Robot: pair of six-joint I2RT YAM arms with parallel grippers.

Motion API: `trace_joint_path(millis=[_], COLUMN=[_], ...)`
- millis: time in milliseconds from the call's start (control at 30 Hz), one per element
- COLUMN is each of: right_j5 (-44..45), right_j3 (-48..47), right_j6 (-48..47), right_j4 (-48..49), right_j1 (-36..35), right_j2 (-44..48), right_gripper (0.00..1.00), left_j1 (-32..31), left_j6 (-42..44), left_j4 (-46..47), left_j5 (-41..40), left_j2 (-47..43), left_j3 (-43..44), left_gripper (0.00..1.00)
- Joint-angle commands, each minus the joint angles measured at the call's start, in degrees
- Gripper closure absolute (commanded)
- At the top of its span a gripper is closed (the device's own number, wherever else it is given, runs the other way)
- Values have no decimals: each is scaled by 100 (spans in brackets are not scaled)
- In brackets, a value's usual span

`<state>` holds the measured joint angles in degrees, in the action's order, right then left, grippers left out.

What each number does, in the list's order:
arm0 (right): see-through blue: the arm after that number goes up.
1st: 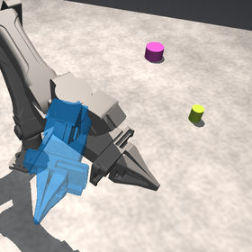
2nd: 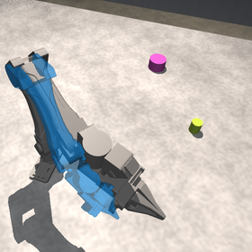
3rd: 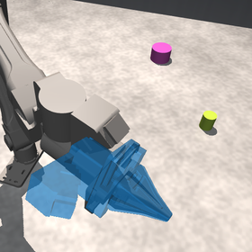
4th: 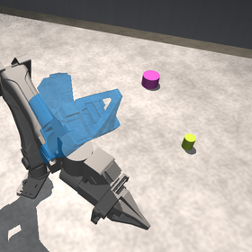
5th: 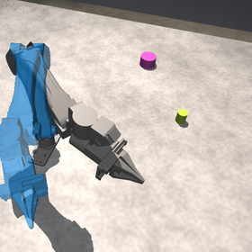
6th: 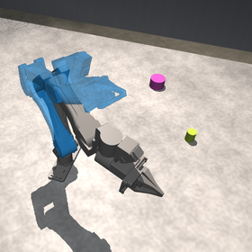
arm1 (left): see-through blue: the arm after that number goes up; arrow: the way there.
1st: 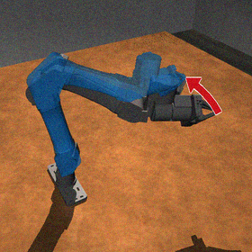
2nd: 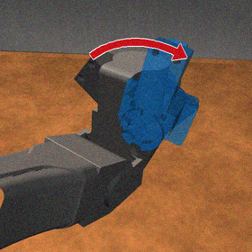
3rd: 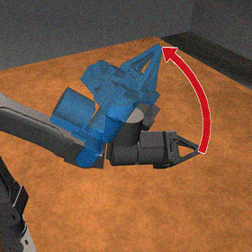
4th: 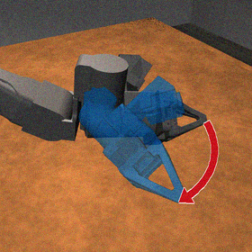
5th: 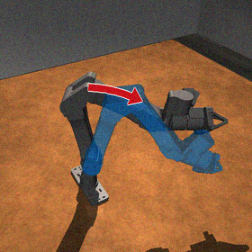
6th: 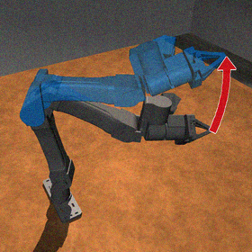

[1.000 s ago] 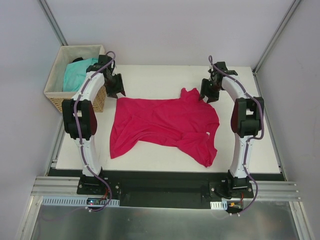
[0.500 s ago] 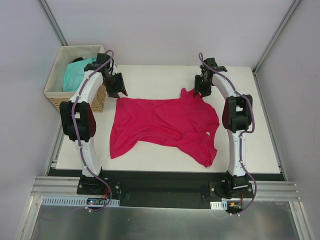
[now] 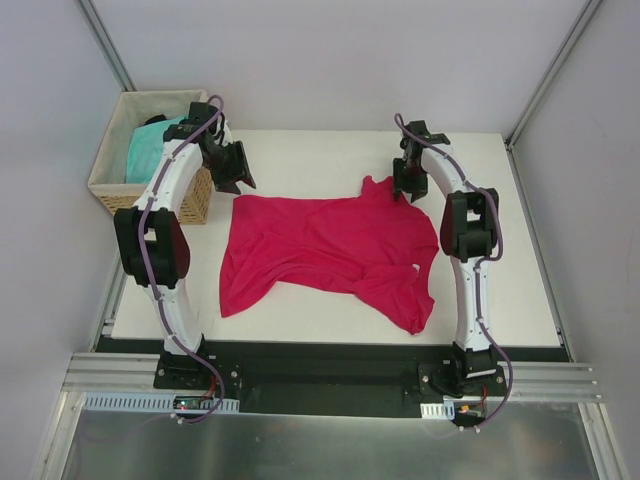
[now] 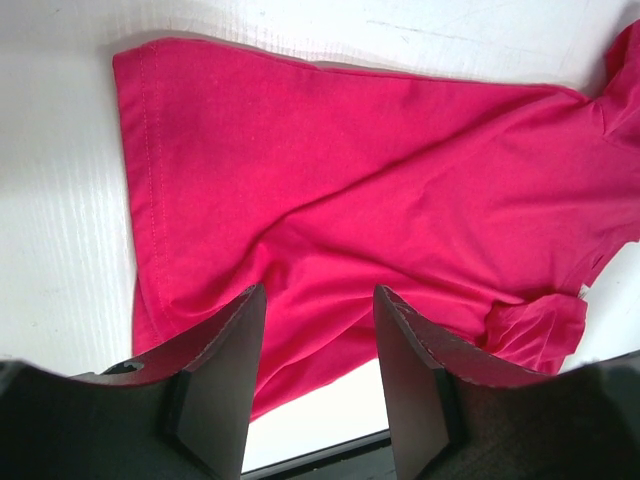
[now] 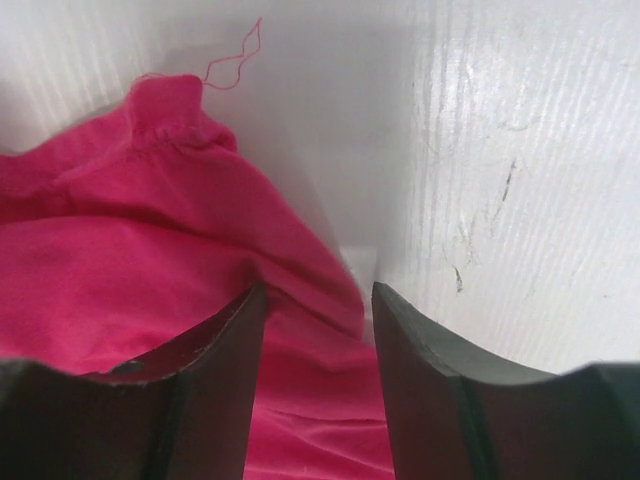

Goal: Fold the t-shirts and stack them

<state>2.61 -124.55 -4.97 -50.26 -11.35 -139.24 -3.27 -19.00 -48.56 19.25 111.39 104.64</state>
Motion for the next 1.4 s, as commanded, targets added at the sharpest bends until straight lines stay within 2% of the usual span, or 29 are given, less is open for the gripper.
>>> trace_joint_path(millis=[0, 33, 100, 167, 267, 367, 533, 600, 700, 800, 900, 1067, 1233, 1267, 1300, 1367], right_j5=[-146, -173, -208, -208, -445, -96, 879, 969, 691, 321, 371, 565, 503, 530, 495, 337], right_j3=[-306, -307, -324, -350, -359, -412, -456, -456, -438, -903, -1133, -1167, -1326, -1317, -1291, -1247], right_j6=[-74, -65, -48, -39, -13, 84, -135, -171, -223, -215, -171, -101, 224, 294, 347, 400], right_j4=[-247, -247, -239, -248, -239, -300, 147, 516, 1035, 1054, 1088, 1396, 1212, 1159, 1098, 1001], right_j1=[-25, -16, -16, -25, -16, -16, -25, 10, 81, 151, 160, 160, 230, 221, 239, 256], right_j2=[-112, -112, -156, -191, -253, -244, 195, 362, 337, -41, -209, -305, -525, -534, -534, -473], right_gripper=[52, 53, 63, 77, 92, 99, 99, 99, 99, 99, 98, 94, 79, 71, 53, 42], left_j1=[37, 37, 37, 28, 37, 37, 37, 37, 37, 28, 28, 28, 2, 2, 2, -25], left_j6=[-77, -77, -77, -77, -68, -60, -86, -95, -173, -235, -314, -411, -543, -578, -595, -674], left_j4=[-189, -207, -251, -295, -365, -426, -479, -479, -497, -506, -532, -558, -655, -673, -682, -699], left_j5=[71, 71, 53, 35, 9, 9, 18, 53, 132, 167, 220, 334, 475, 492, 519, 642], left_j2=[-416, -417, -452, -469, -487, -478, -505, -522, -566, -671, -786, -988, -1067, -1067, -1067, -1093], left_j3=[250, 276, 320, 346, 425, 513, 601, 601, 584, 540, 479, 320, 504, 609, 671, 847], left_gripper=[53, 53, 54, 53, 54, 53, 54, 54, 54, 54, 54, 54, 53, 53, 53, 53])
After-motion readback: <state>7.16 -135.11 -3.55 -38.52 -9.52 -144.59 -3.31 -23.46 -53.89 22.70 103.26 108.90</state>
